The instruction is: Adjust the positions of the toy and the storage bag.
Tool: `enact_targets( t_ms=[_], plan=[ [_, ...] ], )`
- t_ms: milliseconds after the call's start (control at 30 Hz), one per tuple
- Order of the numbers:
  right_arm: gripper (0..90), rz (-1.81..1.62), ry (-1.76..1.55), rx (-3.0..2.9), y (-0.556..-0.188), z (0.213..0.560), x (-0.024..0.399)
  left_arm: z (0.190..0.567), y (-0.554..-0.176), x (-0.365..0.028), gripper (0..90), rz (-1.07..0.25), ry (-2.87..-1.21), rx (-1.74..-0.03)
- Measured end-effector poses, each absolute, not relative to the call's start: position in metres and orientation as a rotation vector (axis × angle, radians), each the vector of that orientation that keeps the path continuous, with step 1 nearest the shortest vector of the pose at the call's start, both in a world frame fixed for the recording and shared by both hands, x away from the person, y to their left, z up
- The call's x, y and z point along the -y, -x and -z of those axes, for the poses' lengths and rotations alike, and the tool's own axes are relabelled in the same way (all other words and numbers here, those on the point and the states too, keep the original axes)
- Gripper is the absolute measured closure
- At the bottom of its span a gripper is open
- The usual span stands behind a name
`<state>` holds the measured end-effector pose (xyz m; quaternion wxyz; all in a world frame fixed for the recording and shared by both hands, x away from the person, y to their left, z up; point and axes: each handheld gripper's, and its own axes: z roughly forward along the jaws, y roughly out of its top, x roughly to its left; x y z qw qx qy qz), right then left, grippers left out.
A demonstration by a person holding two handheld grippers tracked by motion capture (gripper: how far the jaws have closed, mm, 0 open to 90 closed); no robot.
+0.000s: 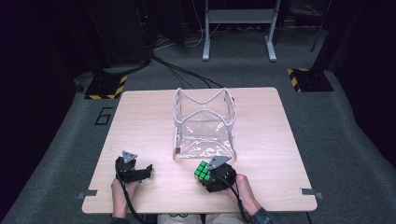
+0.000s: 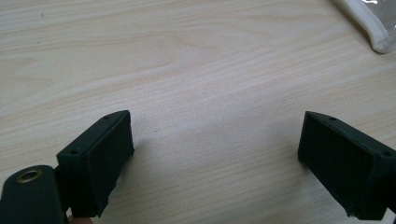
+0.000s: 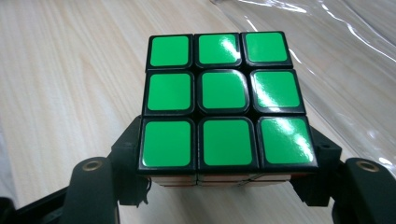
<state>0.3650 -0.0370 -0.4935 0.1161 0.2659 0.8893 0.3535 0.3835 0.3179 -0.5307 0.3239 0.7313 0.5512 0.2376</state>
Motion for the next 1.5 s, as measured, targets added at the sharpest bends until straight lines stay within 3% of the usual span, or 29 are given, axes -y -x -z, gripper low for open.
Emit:
enact_targets(
  t_ms=[767, 867, 900, 967, 1500],
  plan=[
    [32.8, -0.997, -0.925, -2.57, -0.371, 0.505, 0.071, 0.531, -0.384, -0.318, 10.3, -0.626, -1.92, -1.444],
    [27.4, -1.003, -0.929, -2.574, -0.371, 0.505, 0.071, 0.531, -0.384, -0.318, 10.3, -0.625, -1.92, -1.444],
    [19.7, -1.029, -0.925, -2.562, -0.37, 0.503, 0.072, 0.531, -0.384, -0.318, 10.3, -0.626, -1.919, -1.444],
    [14.3, -1.04, -0.939, -2.559, -0.369, 0.5, 0.073, 0.531, -0.384, -0.318, 10.3, -0.625, -1.919, -1.445],
    [5.2, -1.097, -1.027, -2.462, -0.354, 0.492, 0.12, 0.531, -0.383, -0.318, 10.3, -0.623, -1.92, -1.445]
  ],
)
